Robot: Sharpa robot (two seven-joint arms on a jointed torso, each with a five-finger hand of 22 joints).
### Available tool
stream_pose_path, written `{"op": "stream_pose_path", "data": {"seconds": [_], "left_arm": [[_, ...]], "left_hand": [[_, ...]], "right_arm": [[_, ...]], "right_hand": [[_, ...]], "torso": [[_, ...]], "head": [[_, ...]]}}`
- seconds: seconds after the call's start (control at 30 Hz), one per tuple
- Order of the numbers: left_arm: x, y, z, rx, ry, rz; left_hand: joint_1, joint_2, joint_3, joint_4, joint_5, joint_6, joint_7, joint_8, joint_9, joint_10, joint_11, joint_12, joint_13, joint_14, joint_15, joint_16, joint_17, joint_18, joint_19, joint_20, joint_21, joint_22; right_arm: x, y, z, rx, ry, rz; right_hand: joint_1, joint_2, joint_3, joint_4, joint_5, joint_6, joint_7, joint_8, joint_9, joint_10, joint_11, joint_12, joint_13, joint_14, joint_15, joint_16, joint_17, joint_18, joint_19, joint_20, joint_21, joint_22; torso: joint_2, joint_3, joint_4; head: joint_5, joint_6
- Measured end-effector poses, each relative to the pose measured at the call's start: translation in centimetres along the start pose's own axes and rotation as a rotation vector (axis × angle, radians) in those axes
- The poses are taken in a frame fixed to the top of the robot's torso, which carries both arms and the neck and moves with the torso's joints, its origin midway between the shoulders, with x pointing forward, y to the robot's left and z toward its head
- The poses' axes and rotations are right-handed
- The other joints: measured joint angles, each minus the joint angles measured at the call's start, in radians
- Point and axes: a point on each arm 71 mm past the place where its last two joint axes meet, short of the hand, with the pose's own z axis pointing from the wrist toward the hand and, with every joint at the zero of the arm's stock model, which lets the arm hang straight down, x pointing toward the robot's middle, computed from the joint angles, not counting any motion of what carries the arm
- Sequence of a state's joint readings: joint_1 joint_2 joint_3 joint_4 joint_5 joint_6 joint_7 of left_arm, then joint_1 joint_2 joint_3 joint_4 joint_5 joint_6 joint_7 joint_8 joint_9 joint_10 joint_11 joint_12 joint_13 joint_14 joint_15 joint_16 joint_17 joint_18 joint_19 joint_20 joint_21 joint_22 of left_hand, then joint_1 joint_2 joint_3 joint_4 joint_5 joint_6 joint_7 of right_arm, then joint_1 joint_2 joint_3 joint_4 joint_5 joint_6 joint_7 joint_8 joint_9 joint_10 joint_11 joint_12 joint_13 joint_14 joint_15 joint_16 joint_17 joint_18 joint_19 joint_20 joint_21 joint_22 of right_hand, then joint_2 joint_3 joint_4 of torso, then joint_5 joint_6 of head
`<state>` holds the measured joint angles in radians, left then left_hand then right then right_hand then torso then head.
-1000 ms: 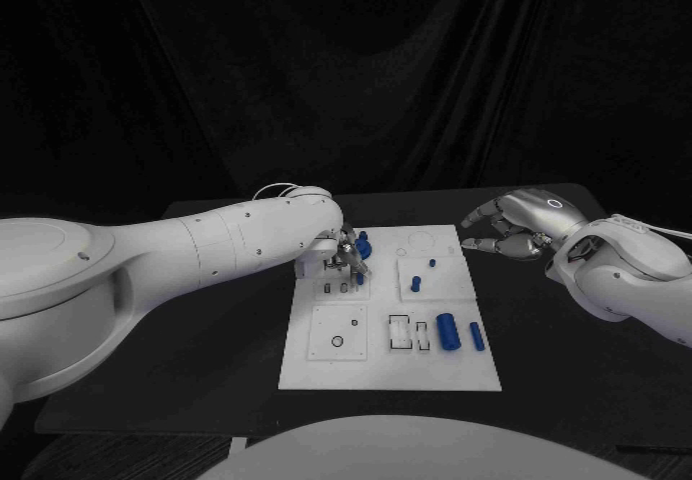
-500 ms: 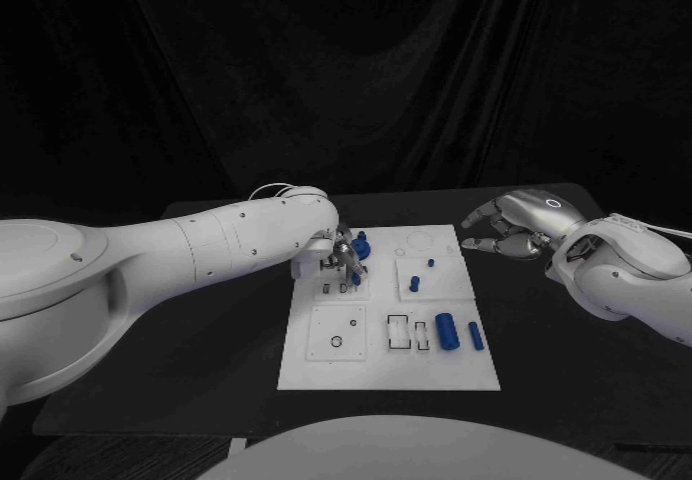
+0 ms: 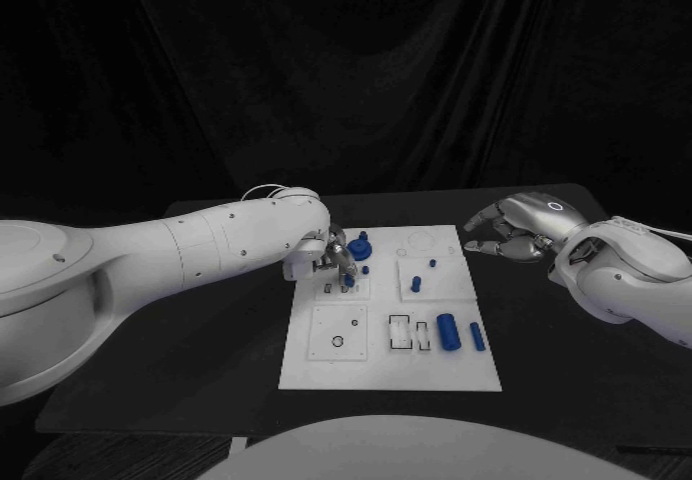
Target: Assemble the parts on the task board
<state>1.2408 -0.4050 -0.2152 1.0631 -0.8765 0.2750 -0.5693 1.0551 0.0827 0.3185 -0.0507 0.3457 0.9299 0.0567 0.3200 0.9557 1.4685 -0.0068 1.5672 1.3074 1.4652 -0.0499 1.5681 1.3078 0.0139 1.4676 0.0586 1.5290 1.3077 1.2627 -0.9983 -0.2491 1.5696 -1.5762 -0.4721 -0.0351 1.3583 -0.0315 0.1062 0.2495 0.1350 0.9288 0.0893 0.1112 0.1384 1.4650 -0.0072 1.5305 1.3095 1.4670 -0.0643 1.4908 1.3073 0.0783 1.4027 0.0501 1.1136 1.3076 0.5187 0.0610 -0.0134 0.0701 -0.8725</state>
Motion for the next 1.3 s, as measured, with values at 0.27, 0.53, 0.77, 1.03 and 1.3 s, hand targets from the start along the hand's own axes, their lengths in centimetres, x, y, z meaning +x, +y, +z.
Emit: {"op": "stream_pose_path", "data": {"seconds": [0.27,0.53,0.77,1.03,1.3], "left_arm": [[0.3,0.7,-0.4,0.001,0.0,-0.006],[0.5,1.2,-0.7,-0.002,-0.007,-0.015],[0.6,1.6,-0.9,-0.008,-0.015,-0.023],[0.6,1.5,-1.0,-0.007,-0.026,-0.029],[0.7,1.3,-1.0,-0.003,-0.031,-0.032]], "left_hand": [[-0.026,-0.003,0.03,0.001,0.004,0.008,-0.001,-0.006,0.01,0.0,0.0,0.0,0.0,0.004,-0.004,0.0,0.0,0.0,0.0,0.0,0.0,0.0],[-0.035,-0.003,0.04,0.004,0.004,0.009,-0.001,-0.01,0.013,0.0,0.0,0.0,0.0,0.004,-0.004,0.0,0.0,0.0,0.0,0.0,0.0,0.0],[-0.038,-0.006,0.048,0.007,0.004,0.01,0.001,-0.016,0.013,0.0,0.0,0.0,0.0,0.004,-0.004,0.0,0.0,0.0,0.0,0.0,-0.004,0.0],[-0.044,-0.005,0.06,0.008,0.004,0.009,0.001,-0.021,0.015,0.0,0.0,0.0,0.0,0.004,-0.004,0.0,0.0,0.0,0.0,0.0,-0.004,0.0],[-0.044,-0.005,0.06,0.008,0.008,0.008,0.003,-0.021,0.014,0.0,0.0,0.0,0.0,0.004,-0.004,0.0,0.0,0.0,0.0,0.0,-0.004,0.0]], "right_arm": [[0.1,-0.1,-0.1,0.006,0.009,0.0],[0.2,-0.1,-0.1,0.01,0.018,0.0],[0.2,-0.2,-0.1,0.014,0.025,-0.001],[0.3,-0.2,-0.1,0.016,0.03,-0.001],[0.3,-0.2,-0.1,0.018,0.035,-0.001]], "right_hand": [[0.001,0.001,0.003,-0.003,0.002,0.004,0.004,0.0,0.0,0.0,0.0,-0.005,0.0,0.0,0.0,-0.004,0.0,0.0,0.0,0.0,-0.008,0.0],[0.007,0.007,0.006,-0.006,0.016,0.007,0.0,0.0,0.0,0.0,0.0,-0.009,0.0,0.0,0.0,-0.014,0.0,0.0,-0.002,0.002,-0.022,0.0],[0.007,0.007,0.006,-0.006,0.022,0.007,0.0,0.0,0.0,0.0,0.0,-0.015,0.0,0.0,0.0,-0.022,0.0,0.0,-0.004,0.004,-0.027,0.0],[0.007,0.007,0.008,-0.008,0.022,0.007,0.0,0.0,0.0,0.0,0.0,-0.019,0.0,0.0,0.0,-0.022,0.0,0.0,-0.007,0.0,-0.031,0.0],[0.007,0.007,0.008,-0.008,0.022,0.007,0.0,-0.004,0.0,0.0,0.0,-0.027,0.0,0.0,0.0,-0.027,0.0,0.0,-0.007,0.0,-0.037,0.0]], "torso": [[0.0,0.0001,0.0001],[0.001,0.0006,0.0001],[0.001,0.0007,0.0],[0.001,0.0004,0.0],[0.001,0.0002,-0.0006]], "head": [[0.002,0.0],[0.006,0.0],[0.01,0.0],[0.012,0.0],[0.015,0.0]]}}
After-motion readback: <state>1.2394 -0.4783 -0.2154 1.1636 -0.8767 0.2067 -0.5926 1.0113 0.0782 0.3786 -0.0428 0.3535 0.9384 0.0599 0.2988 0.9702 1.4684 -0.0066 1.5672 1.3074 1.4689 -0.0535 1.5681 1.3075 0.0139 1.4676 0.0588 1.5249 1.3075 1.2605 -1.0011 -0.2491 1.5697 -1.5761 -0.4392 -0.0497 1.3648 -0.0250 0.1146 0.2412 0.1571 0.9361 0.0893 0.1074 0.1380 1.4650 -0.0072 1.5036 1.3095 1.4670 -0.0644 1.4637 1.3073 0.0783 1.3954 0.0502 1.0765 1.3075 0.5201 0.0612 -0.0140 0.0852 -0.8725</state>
